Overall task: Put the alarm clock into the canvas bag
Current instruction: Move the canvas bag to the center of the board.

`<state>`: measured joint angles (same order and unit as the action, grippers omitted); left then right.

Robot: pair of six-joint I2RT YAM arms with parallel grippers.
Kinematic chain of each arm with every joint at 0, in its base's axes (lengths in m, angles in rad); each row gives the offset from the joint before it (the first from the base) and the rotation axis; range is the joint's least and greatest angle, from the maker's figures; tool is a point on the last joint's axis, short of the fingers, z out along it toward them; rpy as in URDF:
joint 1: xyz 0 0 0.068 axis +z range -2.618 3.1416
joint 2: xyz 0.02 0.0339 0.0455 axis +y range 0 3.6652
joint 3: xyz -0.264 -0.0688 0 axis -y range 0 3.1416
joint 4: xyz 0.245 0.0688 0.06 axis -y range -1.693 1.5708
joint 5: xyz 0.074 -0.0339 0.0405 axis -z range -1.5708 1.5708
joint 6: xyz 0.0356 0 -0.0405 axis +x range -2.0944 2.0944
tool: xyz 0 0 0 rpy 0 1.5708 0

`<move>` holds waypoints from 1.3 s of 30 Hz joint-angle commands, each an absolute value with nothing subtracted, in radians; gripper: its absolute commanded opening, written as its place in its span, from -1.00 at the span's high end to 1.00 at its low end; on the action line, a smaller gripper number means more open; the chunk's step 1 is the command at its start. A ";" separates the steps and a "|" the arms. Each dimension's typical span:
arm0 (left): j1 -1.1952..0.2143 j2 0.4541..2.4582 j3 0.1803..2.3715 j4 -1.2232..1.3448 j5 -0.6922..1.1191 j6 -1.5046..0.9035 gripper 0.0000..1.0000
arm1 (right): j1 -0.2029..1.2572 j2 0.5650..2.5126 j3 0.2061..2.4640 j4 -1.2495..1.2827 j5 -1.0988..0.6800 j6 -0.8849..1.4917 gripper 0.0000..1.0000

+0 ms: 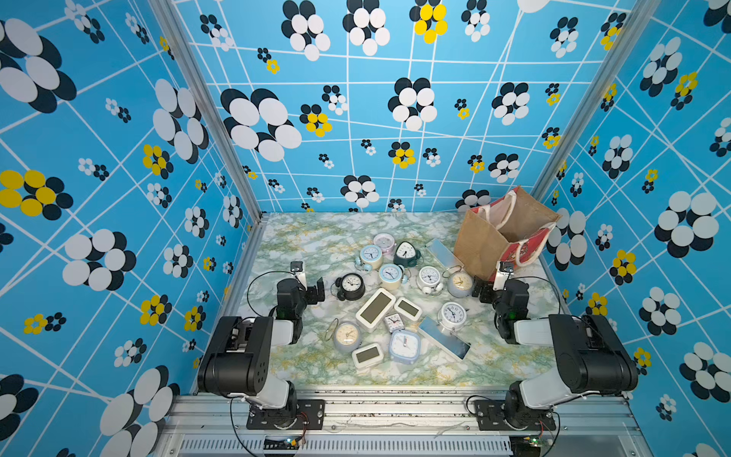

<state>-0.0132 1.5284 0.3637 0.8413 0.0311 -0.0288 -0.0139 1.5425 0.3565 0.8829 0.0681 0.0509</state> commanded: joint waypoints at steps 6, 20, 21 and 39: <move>-0.004 1.543 0.394 0.888 0.050 -0.006 -0.98 | -0.008 1.559 0.380 0.939 0.061 0.033 -0.99; -0.003 1.544 0.393 0.888 0.052 -0.006 -0.98 | -0.009 1.560 0.380 0.938 0.059 0.032 -0.99; -0.003 1.543 0.393 0.888 0.051 -0.006 -0.98 | -0.008 1.559 0.381 0.939 0.059 0.033 -0.99; -0.092 1.402 0.528 0.548 -0.109 0.045 -0.98 | -0.008 1.216 0.363 0.643 0.160 0.073 -0.99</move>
